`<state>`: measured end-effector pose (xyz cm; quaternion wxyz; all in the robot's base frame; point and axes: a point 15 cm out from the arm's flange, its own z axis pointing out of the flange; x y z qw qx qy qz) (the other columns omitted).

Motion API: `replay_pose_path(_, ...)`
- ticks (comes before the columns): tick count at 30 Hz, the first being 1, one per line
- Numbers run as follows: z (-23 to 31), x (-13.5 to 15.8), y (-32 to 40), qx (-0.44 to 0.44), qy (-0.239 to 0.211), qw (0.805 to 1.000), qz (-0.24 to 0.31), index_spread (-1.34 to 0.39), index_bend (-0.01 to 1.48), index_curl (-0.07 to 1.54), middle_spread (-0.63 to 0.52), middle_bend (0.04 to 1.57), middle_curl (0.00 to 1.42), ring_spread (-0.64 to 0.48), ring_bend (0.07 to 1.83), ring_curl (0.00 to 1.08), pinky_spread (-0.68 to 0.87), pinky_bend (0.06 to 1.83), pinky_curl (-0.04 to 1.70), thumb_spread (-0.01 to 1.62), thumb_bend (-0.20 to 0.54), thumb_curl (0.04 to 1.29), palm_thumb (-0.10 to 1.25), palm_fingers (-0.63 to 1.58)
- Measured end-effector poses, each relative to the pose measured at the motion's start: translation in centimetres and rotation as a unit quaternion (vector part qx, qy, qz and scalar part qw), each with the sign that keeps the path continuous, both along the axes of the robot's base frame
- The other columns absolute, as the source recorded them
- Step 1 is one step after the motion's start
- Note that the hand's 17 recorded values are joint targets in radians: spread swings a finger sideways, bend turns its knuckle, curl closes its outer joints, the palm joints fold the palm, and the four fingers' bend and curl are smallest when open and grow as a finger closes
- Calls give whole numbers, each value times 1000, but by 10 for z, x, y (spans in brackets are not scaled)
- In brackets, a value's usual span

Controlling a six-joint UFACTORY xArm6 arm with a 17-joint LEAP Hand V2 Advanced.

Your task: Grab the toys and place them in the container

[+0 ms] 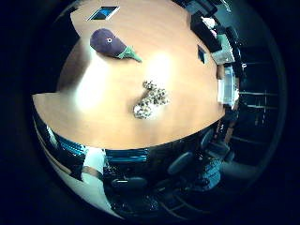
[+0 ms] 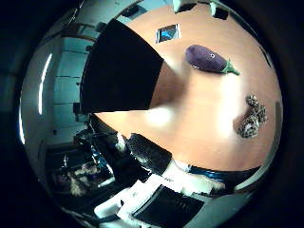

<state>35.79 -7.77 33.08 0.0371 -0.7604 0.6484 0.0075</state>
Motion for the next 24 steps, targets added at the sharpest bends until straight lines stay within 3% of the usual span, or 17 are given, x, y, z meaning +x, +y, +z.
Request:
replay_pose_path(4,-15,20,-3,1,18,1000,6,-388,150,311,-64,269,375,50,494,192,444,461,167,1140,-19,235,307,393)
replay_pose_path(14,-34,72,-16,-28,39,998,29,-349,168,286,-11,264,365,155,426,189,438,524,198,1117,-23,240,302,251)
replay_pose_path(24,-74,135,-1,-40,-2,998,46,-348,166,290,-14,253,358,152,414,206,433,484,204,1096,-22,244,293,270)
